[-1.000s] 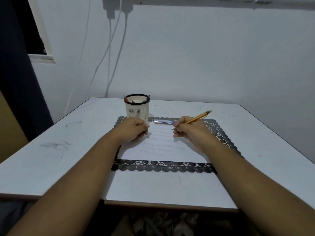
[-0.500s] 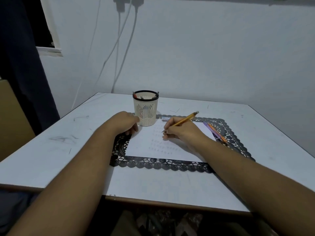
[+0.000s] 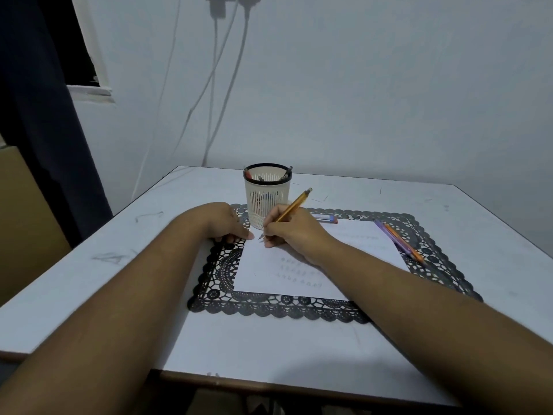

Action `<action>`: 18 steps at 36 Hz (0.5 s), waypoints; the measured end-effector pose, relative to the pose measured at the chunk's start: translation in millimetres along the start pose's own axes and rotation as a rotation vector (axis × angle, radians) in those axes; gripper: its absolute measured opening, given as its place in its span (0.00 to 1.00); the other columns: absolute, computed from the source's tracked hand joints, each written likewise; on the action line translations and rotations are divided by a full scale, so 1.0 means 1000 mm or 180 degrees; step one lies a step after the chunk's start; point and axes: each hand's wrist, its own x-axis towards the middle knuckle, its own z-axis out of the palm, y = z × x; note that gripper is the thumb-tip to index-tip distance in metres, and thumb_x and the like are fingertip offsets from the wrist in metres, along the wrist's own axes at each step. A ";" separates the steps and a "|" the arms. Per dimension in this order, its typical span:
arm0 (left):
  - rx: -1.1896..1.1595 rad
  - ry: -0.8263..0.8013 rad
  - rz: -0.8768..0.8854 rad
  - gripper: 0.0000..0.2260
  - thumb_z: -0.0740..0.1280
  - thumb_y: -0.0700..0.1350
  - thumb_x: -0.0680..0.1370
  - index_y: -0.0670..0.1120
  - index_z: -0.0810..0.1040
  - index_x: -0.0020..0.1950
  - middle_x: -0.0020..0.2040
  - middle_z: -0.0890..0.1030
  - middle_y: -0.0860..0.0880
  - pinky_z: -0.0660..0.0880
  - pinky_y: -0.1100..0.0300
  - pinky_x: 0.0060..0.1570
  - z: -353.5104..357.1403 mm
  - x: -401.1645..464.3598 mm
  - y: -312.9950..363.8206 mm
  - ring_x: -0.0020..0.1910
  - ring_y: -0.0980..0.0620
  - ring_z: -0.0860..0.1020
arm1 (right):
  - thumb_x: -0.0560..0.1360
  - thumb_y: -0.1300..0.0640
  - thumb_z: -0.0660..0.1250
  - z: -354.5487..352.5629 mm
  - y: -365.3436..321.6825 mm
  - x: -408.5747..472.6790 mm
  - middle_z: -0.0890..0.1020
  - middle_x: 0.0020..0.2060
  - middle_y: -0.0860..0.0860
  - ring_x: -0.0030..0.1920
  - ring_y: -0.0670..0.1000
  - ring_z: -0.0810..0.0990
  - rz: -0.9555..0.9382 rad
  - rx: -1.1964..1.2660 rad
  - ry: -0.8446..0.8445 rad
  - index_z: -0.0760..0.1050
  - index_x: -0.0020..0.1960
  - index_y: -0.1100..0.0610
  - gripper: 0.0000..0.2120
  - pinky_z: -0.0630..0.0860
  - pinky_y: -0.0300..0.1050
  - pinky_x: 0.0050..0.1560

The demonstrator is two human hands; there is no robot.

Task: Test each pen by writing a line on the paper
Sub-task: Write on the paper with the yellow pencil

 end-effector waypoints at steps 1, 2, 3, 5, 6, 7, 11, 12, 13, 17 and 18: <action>0.0035 -0.0095 -0.0033 0.17 0.78 0.58 0.73 0.45 0.82 0.37 0.31 0.82 0.51 0.71 0.60 0.36 -0.001 0.001 0.002 0.29 0.51 0.74 | 0.76 0.74 0.68 -0.001 0.000 0.001 0.80 0.37 0.60 0.36 0.55 0.82 0.0012 -0.0016 0.0004 0.77 0.45 0.64 0.07 0.84 0.48 0.45; 0.0059 -0.0198 -0.0060 0.16 0.77 0.57 0.74 0.45 0.81 0.37 0.30 0.81 0.51 0.70 0.60 0.35 -0.003 0.002 0.003 0.29 0.52 0.73 | 0.76 0.74 0.68 -0.002 0.001 0.001 0.80 0.38 0.61 0.37 0.56 0.81 0.0020 -0.0041 0.0009 0.77 0.46 0.64 0.07 0.83 0.49 0.46; 0.0077 -0.0290 -0.0087 0.16 0.77 0.56 0.74 0.46 0.80 0.37 0.29 0.80 0.52 0.69 0.60 0.34 -0.004 0.003 0.005 0.28 0.52 0.72 | 0.76 0.74 0.68 -0.003 0.001 0.002 0.80 0.39 0.61 0.38 0.57 0.81 0.0020 -0.0063 0.0015 0.77 0.47 0.64 0.07 0.83 0.49 0.47; 0.0123 -0.0409 -0.0112 0.15 0.76 0.56 0.75 0.47 0.80 0.37 0.29 0.79 0.52 0.67 0.60 0.32 -0.005 0.005 0.007 0.27 0.53 0.72 | 0.76 0.74 0.68 -0.004 0.003 0.004 0.80 0.40 0.60 0.39 0.57 0.80 0.0013 -0.0069 0.0055 0.77 0.49 0.64 0.07 0.82 0.49 0.47; 0.0139 -0.0450 -0.0120 0.15 0.76 0.56 0.75 0.47 0.80 0.38 0.29 0.79 0.53 0.67 0.61 0.32 -0.006 0.006 0.007 0.27 0.53 0.72 | 0.77 0.74 0.67 -0.005 0.004 0.004 0.80 0.41 0.60 0.39 0.56 0.80 0.0010 -0.0055 0.0086 0.77 0.49 0.63 0.07 0.82 0.48 0.47; 0.0151 -0.0477 -0.0129 0.15 0.76 0.56 0.75 0.47 0.80 0.38 0.29 0.79 0.53 0.67 0.61 0.31 -0.006 0.006 0.006 0.26 0.54 0.72 | 0.77 0.74 0.67 -0.005 0.004 0.005 0.80 0.41 0.59 0.39 0.56 0.79 0.0011 -0.0018 0.0111 0.77 0.49 0.64 0.07 0.82 0.47 0.45; 0.0167 -0.0526 -0.0101 0.16 0.76 0.57 0.75 0.47 0.79 0.36 0.29 0.79 0.52 0.67 0.61 0.31 -0.009 0.012 0.004 0.26 0.54 0.72 | 0.77 0.74 0.66 -0.008 0.003 0.011 0.80 0.49 0.59 0.37 0.55 0.79 0.0059 0.0112 0.0205 0.80 0.53 0.64 0.09 0.82 0.43 0.42; 0.0158 -0.0555 -0.0096 0.16 0.76 0.57 0.75 0.47 0.79 0.36 0.29 0.79 0.52 0.67 0.61 0.31 -0.010 0.013 0.004 0.26 0.54 0.72 | 0.77 0.74 0.66 -0.009 0.003 0.013 0.80 0.49 0.59 0.36 0.54 0.80 0.0078 0.0120 0.0217 0.80 0.54 0.64 0.09 0.83 0.43 0.41; 0.0152 -0.0582 -0.0092 0.16 0.76 0.57 0.75 0.47 0.79 0.36 0.29 0.79 0.52 0.67 0.61 0.31 -0.010 0.013 0.004 0.26 0.54 0.72 | 0.77 0.74 0.66 -0.009 0.002 0.013 0.80 0.47 0.59 0.35 0.54 0.80 0.0088 0.0112 0.0219 0.80 0.53 0.64 0.09 0.83 0.42 0.40; 0.0141 -0.0631 -0.0034 0.17 0.76 0.57 0.75 0.47 0.79 0.35 0.28 0.79 0.52 0.67 0.63 0.30 -0.010 0.016 0.004 0.25 0.54 0.72 | 0.77 0.73 0.68 -0.007 0.002 0.013 0.80 0.42 0.62 0.41 0.58 0.80 0.0105 -0.0009 0.0172 0.79 0.48 0.65 0.05 0.83 0.47 0.47; 0.0109 -0.0626 -0.0013 0.17 0.76 0.57 0.75 0.47 0.79 0.35 0.28 0.79 0.52 0.67 0.63 0.30 -0.009 0.016 0.003 0.25 0.54 0.72 | 0.77 0.73 0.69 -0.006 0.002 0.013 0.80 0.42 0.62 0.42 0.58 0.80 0.0099 -0.0062 0.0148 0.79 0.47 0.64 0.05 0.83 0.48 0.49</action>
